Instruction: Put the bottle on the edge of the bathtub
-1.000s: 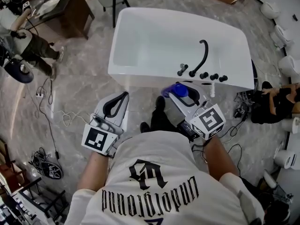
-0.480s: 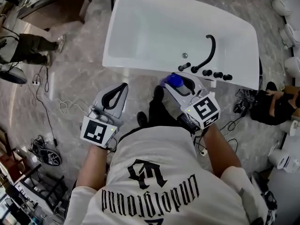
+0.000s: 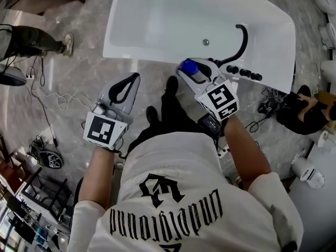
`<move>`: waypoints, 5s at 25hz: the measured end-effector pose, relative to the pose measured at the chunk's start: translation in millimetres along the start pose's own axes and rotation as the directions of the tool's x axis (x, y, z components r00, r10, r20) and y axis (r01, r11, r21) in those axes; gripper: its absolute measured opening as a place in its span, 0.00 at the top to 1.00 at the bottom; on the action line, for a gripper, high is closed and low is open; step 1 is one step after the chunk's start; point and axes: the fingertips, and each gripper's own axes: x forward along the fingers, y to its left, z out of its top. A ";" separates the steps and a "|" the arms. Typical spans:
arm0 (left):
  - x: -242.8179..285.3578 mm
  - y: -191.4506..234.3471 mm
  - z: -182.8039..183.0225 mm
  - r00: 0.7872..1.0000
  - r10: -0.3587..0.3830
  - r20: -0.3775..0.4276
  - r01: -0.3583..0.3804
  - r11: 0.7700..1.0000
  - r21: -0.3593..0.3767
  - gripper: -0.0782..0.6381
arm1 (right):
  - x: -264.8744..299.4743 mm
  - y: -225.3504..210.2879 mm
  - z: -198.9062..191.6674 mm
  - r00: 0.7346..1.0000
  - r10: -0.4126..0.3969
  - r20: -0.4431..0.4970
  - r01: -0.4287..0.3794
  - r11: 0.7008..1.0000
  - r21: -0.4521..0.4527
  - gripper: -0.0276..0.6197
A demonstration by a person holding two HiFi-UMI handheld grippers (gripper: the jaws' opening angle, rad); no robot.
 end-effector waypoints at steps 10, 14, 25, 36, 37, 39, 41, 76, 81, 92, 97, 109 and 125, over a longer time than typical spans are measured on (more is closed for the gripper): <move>49.9 33.6 -49.3 0.998 0.021 -0.055 -0.023 0.999 -0.042 0.88 | 61.6 -35.1 -53.2 0.998 0.021 -0.063 -0.020 1.000 0.021 0.72; 64.7 50.0 -75.5 0.997 0.017 -0.076 -0.021 0.999 -0.046 0.88 | 92.1 -45.6 -77.9 0.995 0.025 -0.101 -0.022 0.999 0.039 0.72; 107.8 61.6 -128.4 0.991 0.001 -0.131 -0.013 0.996 -0.092 0.88 | 144.7 -72.5 -151.3 0.978 0.020 -0.209 0.003 0.994 0.111 0.72; 134.8 67.6 -154.2 0.987 -0.012 -0.162 -0.006 0.994 -0.111 0.88 | 176.8 -90.6 -190.3 0.961 -0.001 -0.275 0.027 0.995 0.091 0.72; 135.3 68.2 -154.7 0.987 -0.015 -0.162 -0.004 0.994 -0.112 0.88 | 179.4 -90.5 -191.8 0.960 -0.003 -0.282 0.027 0.996 0.082 0.72; 135.7 69.2 -155.0 0.986 -0.017 -0.164 -0.002 0.994 -0.112 0.88 | 183.5 -87.9 -193.7 0.956 0.001 -0.294 0.021 0.997 0.069 0.72; 136.2 68.7 -154.8 0.986 -0.014 -0.165 -0.005 0.994 -0.109 0.88 | 184.4 -85.5 -197.3 0.952 0.006 -0.305 0.013 0.998 0.059 0.72; 81.1 54.7 -121.7 0.994 -0.018 -0.108 0.013 0.999 -0.050 0.88 | 132.8 -56.5 -144.0 0.969 -0.111 -0.219 0.120 0.992 0.027 0.61; 50.8 34.1 -90.0 0.996 -0.041 -0.078 0.039 0.999 -0.021 0.88 | 93.7 -32.3 -98.7 0.975 -0.154 -0.162 0.159 0.987 0.018 0.68; -4.0 -24.8 -41.2 0.993 -0.117 0.023 0.118 0.990 -0.072 0.88 | 17.5 26.2 -35.1 0.977 -0.207 -0.050 0.207 0.978 -0.007 0.80; -38.5 -37.5 -25.7 0.991 -0.123 0.055 0.126 0.991 -0.046 0.88 | -11.5 60.5 -6.3 0.976 -0.218 0.009 0.218 0.976 -0.006 0.87; -118.4 -35.2 5.7 0.986 -0.112 0.123 0.110 0.994 0.019 0.88 | -57.3 122.8 62.5 0.959 -0.245 0.142 0.250 0.968 -0.015 0.95; -202.4 -72.4 82.8 0.958 -0.131 0.254 0.117 0.991 0.070 0.88 | -135.5 195.7 153.5 0.928 -0.204 0.311 0.233 0.971 -0.060 0.95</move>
